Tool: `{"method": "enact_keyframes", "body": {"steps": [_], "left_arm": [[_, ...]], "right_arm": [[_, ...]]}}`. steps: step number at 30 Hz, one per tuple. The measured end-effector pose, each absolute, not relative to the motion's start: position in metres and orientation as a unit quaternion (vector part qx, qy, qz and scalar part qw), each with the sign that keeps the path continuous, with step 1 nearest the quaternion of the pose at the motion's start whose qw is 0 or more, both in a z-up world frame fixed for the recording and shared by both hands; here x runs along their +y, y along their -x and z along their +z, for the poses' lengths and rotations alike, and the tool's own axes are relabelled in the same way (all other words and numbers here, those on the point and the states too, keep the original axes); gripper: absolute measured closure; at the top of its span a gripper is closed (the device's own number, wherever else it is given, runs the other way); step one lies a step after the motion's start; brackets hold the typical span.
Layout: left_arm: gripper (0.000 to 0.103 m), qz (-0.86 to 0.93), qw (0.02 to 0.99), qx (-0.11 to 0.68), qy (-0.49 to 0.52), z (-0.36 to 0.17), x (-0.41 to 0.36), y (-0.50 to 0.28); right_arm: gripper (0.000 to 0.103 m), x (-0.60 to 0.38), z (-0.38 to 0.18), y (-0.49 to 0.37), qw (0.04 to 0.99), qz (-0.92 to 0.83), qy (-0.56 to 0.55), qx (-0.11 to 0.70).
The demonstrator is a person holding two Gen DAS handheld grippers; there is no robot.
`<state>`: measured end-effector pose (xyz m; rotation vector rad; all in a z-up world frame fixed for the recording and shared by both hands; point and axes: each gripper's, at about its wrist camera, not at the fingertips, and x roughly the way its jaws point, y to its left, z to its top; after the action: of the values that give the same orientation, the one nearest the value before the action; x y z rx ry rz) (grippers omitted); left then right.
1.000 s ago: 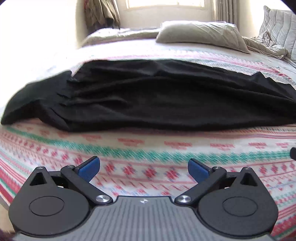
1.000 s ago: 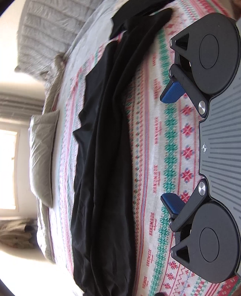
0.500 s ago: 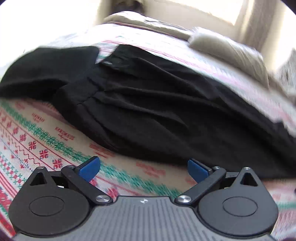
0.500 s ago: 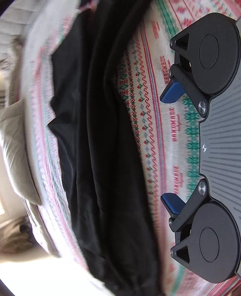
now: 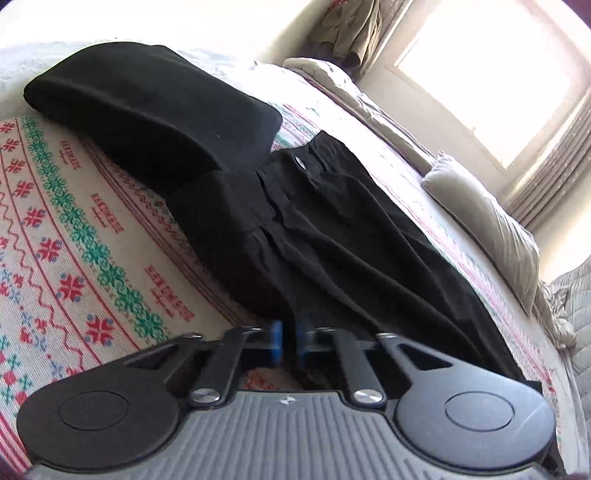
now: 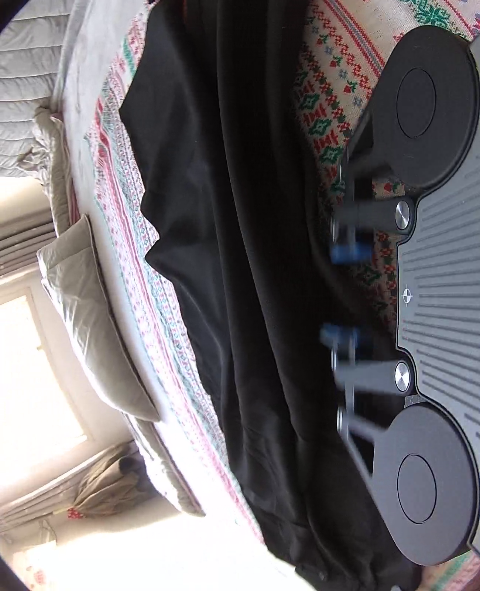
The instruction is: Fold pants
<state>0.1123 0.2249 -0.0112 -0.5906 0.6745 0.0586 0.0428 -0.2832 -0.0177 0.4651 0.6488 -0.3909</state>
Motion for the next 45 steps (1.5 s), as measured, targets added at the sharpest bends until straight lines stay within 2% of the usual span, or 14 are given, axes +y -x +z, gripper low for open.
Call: {"method": "enact_keyframes", "body": {"steps": [1,5,15,20,25,28,29,30,31,33,37,40,43,45], "left_arm": [[0.092,0.025,0.902,0.324,0.283,-0.009,0.226,-0.112],[0.092,0.03,0.922,0.313,0.226,0.009,0.223,-0.105],[0.093,0.049,0.922,0.328,0.2,0.033,0.255,-0.081],[0.093,0.064,0.914,0.357,0.18,0.023,0.264,-0.072],[0.091,0.073,0.902,0.401,0.14,0.003,0.26,-0.074],[0.081,0.075,0.905,0.403,0.113,0.004,0.253,-0.074],[0.07,0.078,0.907,0.403,0.096,0.007,0.248,-0.073],[0.065,0.076,0.908,0.404,0.081,0.008,0.242,-0.072],[0.06,0.07,0.91,0.403,0.069,0.011,0.236,-0.071],[0.056,0.039,0.914,0.4,0.05,0.017,0.222,-0.064],[0.03,-0.041,0.92,0.389,-0.003,0.027,0.181,-0.049],[0.022,-0.112,0.918,0.378,-0.04,0.027,0.141,-0.038],[0.011,-0.202,0.905,0.367,-0.072,0.02,0.099,-0.032],[0.01,-0.257,0.89,0.364,-0.094,0.012,0.07,-0.028]], "right_arm": [[0.094,-0.28,-0.017,-0.042,0.903,-0.189,-0.222,0.315],[0.1,-0.272,-0.004,-0.026,0.901,-0.185,-0.232,0.316],[0.102,-0.237,0.032,0.025,0.902,-0.145,-0.218,0.343],[0.102,-0.221,0.036,0.04,0.9,-0.126,-0.208,0.363],[0.101,-0.216,0.015,0.039,0.882,-0.132,-0.199,0.405],[0.099,-0.219,-0.002,0.035,0.874,-0.131,-0.203,0.422],[0.094,-0.219,-0.001,0.036,0.877,-0.127,-0.2,0.418],[0.081,-0.22,0.0,0.039,0.878,-0.127,-0.196,0.417],[0.061,-0.221,0.003,0.042,0.879,-0.132,-0.192,0.416],[0.033,-0.227,0.01,0.053,0.882,-0.147,-0.193,0.403],[0.033,-0.26,0.02,0.081,0.878,-0.196,-0.206,0.386],[0.033,-0.298,0.023,0.107,0.862,-0.251,-0.234,0.373],[0.033,-0.333,0.022,0.13,0.846,-0.301,-0.251,0.361],[0.033,-0.356,0.021,0.145,0.835,-0.333,-0.259,0.354]]}}
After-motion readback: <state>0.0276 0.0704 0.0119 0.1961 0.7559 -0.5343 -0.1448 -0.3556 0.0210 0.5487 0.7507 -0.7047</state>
